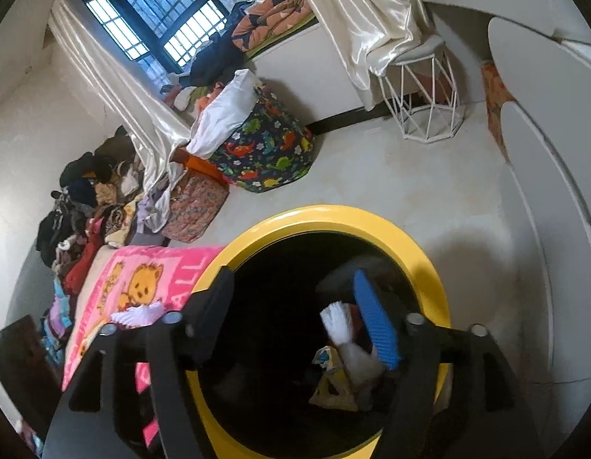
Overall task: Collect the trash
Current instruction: 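Move both open grippers back over the remaining trash on the blanket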
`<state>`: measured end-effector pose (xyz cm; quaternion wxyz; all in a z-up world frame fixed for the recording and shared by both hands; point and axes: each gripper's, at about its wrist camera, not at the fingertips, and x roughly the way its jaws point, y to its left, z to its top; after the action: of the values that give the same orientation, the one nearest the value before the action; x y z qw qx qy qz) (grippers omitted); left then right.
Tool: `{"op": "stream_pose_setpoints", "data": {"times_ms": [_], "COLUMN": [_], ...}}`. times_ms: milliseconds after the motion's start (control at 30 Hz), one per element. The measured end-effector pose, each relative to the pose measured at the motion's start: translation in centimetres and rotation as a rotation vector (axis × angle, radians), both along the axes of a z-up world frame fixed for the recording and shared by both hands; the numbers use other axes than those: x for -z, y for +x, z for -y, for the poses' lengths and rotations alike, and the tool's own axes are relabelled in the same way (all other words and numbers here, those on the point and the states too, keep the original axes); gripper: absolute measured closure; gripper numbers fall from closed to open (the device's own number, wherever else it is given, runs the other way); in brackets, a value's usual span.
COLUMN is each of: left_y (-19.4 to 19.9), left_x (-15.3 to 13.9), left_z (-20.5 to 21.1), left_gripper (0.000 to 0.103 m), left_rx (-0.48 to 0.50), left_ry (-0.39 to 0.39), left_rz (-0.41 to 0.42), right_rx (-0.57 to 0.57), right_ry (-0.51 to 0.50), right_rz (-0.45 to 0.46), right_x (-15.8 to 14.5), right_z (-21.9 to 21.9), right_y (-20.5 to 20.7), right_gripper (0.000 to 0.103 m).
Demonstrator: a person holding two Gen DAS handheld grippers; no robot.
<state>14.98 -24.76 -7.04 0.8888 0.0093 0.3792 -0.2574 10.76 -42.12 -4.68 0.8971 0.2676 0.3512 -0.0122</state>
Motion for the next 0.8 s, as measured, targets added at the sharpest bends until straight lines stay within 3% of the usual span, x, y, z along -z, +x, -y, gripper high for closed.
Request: {"op": "stream_pose_setpoints", "data": {"times_ms": [267,800], "left_y": [-0.5,-2.6], "left_x": [-1.0,-4.9], "left_z": [-2.7,-8.4], "left_gripper": [0.011,0.011], "left_rx": [-0.137,-0.356], "left_ry": [-0.003,-0.019], "left_rz": [0.014,0.156], "right_rx": [0.034,0.007], "right_ry": [-0.124,-0.211], "right_rz": [0.045,0.190], "right_x": [-1.2,-4.1], "right_z": [-1.4,-5.6], "right_y": [-0.7,-2.1], "right_gripper": [0.011,0.007]}}
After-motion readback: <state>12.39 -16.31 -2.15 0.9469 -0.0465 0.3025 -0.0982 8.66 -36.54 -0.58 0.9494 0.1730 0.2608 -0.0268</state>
